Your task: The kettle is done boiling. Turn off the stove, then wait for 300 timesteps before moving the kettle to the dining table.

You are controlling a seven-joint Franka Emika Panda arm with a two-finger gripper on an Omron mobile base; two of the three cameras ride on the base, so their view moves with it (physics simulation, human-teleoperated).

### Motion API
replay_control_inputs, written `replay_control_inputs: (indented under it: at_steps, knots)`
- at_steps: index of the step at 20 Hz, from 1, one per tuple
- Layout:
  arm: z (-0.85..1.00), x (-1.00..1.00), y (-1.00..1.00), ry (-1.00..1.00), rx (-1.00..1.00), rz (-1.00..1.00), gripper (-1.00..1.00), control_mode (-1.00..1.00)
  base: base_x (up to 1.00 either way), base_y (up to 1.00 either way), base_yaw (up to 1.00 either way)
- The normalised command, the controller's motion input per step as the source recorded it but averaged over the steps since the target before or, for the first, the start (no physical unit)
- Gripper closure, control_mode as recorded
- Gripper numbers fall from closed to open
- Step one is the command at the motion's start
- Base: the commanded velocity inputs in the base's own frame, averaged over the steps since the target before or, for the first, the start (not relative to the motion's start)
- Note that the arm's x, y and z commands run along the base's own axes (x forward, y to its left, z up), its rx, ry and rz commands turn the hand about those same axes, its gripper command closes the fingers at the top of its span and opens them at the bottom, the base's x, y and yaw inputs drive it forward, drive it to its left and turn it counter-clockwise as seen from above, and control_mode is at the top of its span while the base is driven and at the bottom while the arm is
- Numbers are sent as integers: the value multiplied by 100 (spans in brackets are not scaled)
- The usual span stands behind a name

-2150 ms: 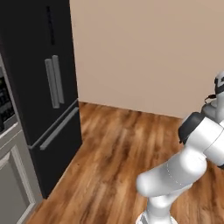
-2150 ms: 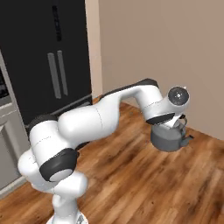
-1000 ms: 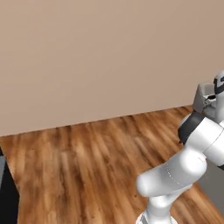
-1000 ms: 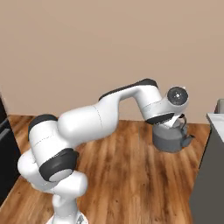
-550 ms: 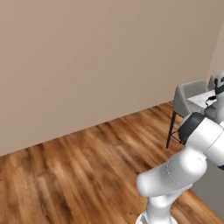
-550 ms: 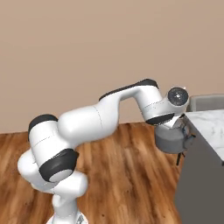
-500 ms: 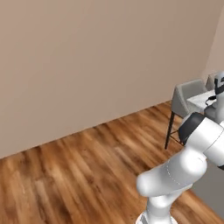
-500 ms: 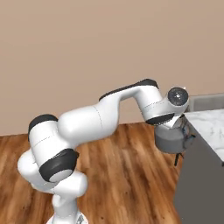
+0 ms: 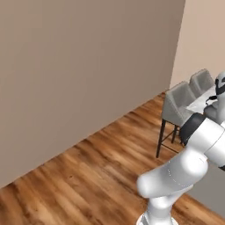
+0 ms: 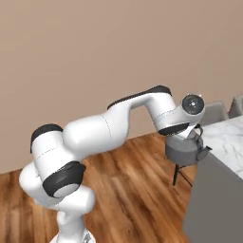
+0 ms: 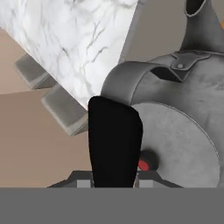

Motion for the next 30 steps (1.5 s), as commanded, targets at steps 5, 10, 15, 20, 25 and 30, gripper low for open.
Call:
replay_control_inputs:
  at_steps: [5, 10, 15, 20, 25, 30]
  knots:
    - [0, 0, 0, 0, 0, 0, 100, 100, 70, 68, -45]
    - [0, 0, 0, 0, 0, 0, 100, 100, 70, 67, -46]
    - [0, 0, 0, 0, 0, 0, 100, 100, 69, 46, -49]
    - [0, 0, 0, 0, 0, 0, 100, 100, 64, 39, -50]
    - [0, 0, 0, 0, 0, 0, 100, 100, 63, 44, -51]
    - [0, 0, 0, 0, 0, 0, 100, 100, 70, 48, -49]
